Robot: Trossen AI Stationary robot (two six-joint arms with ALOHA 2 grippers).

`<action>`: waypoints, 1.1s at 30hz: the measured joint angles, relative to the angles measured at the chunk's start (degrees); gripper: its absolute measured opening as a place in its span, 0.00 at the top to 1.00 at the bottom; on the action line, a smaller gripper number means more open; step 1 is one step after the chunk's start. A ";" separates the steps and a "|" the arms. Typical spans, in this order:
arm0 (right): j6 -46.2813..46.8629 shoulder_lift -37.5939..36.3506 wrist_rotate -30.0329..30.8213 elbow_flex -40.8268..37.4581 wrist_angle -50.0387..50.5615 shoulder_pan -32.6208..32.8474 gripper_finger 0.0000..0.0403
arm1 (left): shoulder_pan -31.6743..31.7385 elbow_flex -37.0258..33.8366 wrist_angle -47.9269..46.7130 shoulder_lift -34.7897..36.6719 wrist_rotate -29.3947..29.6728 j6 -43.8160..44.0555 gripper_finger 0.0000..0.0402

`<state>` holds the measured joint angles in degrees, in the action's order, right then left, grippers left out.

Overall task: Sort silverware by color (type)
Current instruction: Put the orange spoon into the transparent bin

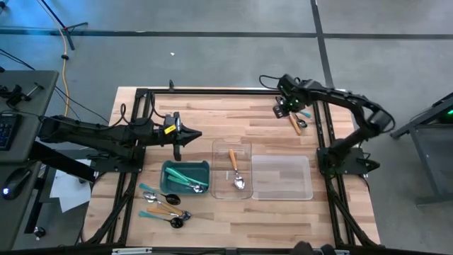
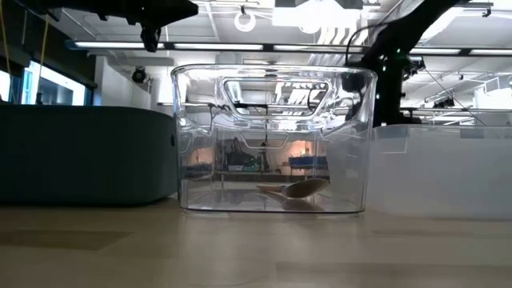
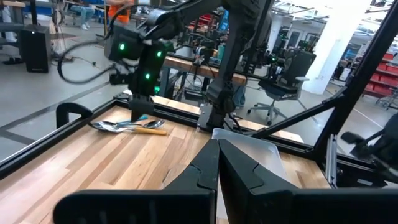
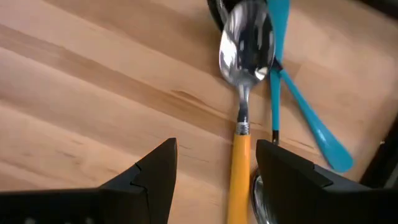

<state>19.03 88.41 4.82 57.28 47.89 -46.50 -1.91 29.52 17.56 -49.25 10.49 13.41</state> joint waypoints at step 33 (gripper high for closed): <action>-1.97 13.97 -6.87 0.29 -3.07 -6.74 0.58 | 0.00 0.00 -1.43 0.00 0.83 0.07 1.00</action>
<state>17.05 102.38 -2.05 57.56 44.82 -53.23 -1.91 29.52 16.13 -49.25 11.31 13.48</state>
